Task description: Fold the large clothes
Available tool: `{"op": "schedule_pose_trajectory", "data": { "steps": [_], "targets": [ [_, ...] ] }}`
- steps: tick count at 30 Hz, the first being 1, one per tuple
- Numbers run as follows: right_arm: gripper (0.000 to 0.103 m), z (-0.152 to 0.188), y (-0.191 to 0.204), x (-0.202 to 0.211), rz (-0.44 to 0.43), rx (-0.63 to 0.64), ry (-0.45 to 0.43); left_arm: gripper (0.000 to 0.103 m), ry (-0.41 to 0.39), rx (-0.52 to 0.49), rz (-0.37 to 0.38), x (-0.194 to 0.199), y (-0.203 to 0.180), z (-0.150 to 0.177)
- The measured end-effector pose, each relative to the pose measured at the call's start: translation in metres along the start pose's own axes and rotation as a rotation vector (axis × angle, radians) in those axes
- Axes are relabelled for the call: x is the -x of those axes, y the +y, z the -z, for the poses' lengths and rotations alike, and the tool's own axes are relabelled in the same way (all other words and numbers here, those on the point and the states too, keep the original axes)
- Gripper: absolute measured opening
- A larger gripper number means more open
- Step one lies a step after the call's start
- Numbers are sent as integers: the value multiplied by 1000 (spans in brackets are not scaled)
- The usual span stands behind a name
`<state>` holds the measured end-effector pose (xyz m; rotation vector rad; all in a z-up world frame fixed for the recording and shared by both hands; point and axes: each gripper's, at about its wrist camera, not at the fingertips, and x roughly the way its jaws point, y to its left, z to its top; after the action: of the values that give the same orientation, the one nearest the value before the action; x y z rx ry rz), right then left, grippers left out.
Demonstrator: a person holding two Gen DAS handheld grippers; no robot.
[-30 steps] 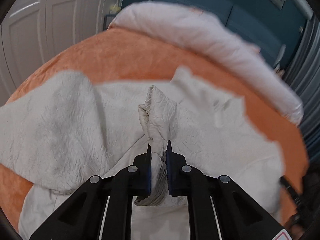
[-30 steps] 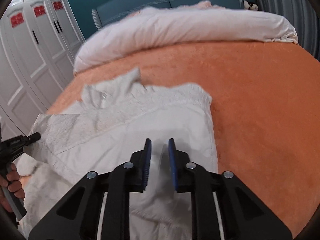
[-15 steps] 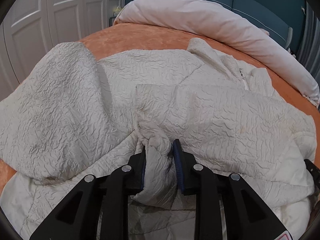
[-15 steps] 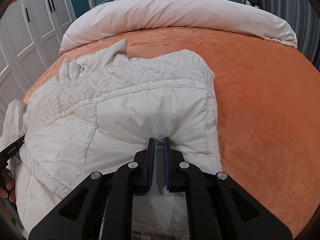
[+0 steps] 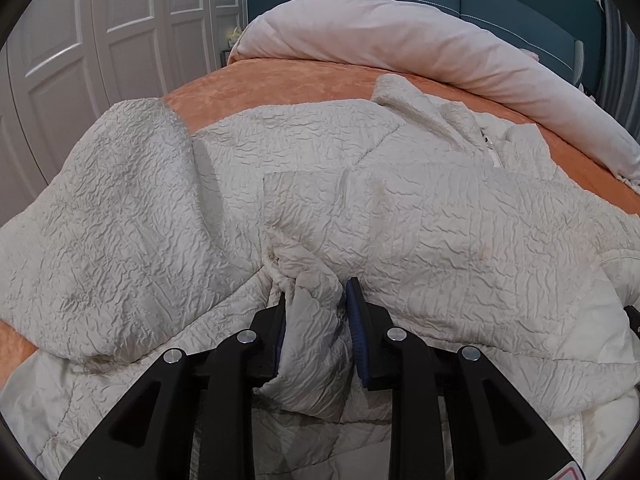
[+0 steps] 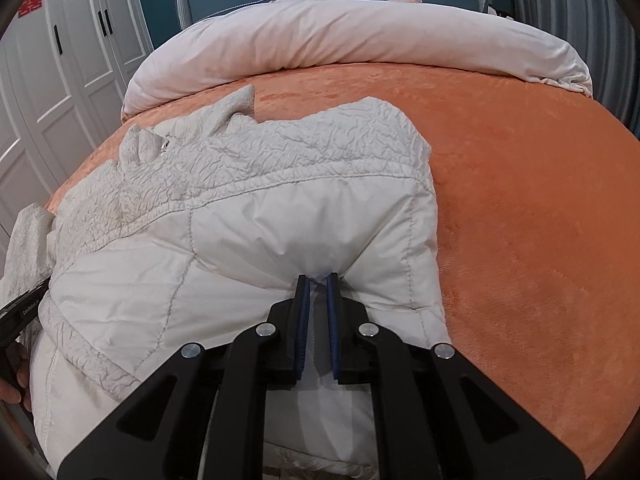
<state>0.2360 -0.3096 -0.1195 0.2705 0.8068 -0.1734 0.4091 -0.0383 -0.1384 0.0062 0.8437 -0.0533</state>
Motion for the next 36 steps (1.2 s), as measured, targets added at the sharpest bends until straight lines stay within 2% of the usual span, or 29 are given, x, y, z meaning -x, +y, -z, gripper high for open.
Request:
{"op": "schedule_pose_trajectory", "data": {
  "steps": [3, 5, 6, 7, 8, 9, 10, 13, 15, 18, 21, 22, 23, 24, 25, 26, 28, 30, 33, 36],
  "targets": [
    [7, -5, -2, 4, -10, -11, 29, 34, 42, 72, 51, 12, 17, -8],
    [14, -9, 3, 22, 57, 6, 56, 56, 70, 168, 87, 38, 45, -11],
    [23, -8, 6, 37, 65, 12, 51, 64, 47, 215, 97, 57, 64, -10],
    [35, -4, 9, 56, 52, 20, 37, 81, 13, 253, 101, 76, 85, -9],
    [41, 6, 12, 84, 27, 34, 14, 88, -36, 298, 85, 99, 117, -4],
    [47, 16, 14, 103, 19, 42, 1, 88, -67, 326, 63, 113, 142, 1],
    [48, 33, 16, 128, 10, 47, -5, 88, -80, 351, 29, 124, 169, 6],
    [49, 75, 19, 166, -9, 42, 43, 88, -32, 493, -129, 133, 278, 24],
    [49, 107, 23, 190, -14, 18, 83, 88, -15, 636, -186, 132, 345, 38],
    [49, 135, 29, 213, -14, -31, 133, 87, 7, 848, -197, 123, 419, 58],
    [49, 147, 37, 224, -23, -46, 176, 83, 34, 1010, -143, 107, 461, 71],
    [50, 149, 42, 227, -16, -31, 179, 82, 6, 1034, -137, 106, 466, 71],
    [50, 150, 48, 231, -5, -7, 180, 67, -2, 1026, -132, 106, 466, 68],
    [52, 150, 53, 234, 1, 11, 180, 55, 0, 1012, -101, 102, 466, 63],
    [53, 151, 57, 236, 2, 20, 180, 38, 14, 997, -55, 97, 464, 57],
    [53, 151, 61, 238, -2, 27, 180, 26, 32, 971, -42, 93, 458, 47],
    [53, 151, 69, 241, -7, 44, 175, 5, 16, 880, -26, 100, 444, 27],
    [53, 151, 76, 243, -13, 62, 164, 3, -42, 802, -13, 118, 428, -1],
    [53, 152, 81, 246, -35, 78, 149, 1, -155, 645, 57, 162, 380, -48],
    [53, 154, 82, 245, -62, 61, 145, 1, -260, 446, 156, 220, 299, -96]
  ]
}}
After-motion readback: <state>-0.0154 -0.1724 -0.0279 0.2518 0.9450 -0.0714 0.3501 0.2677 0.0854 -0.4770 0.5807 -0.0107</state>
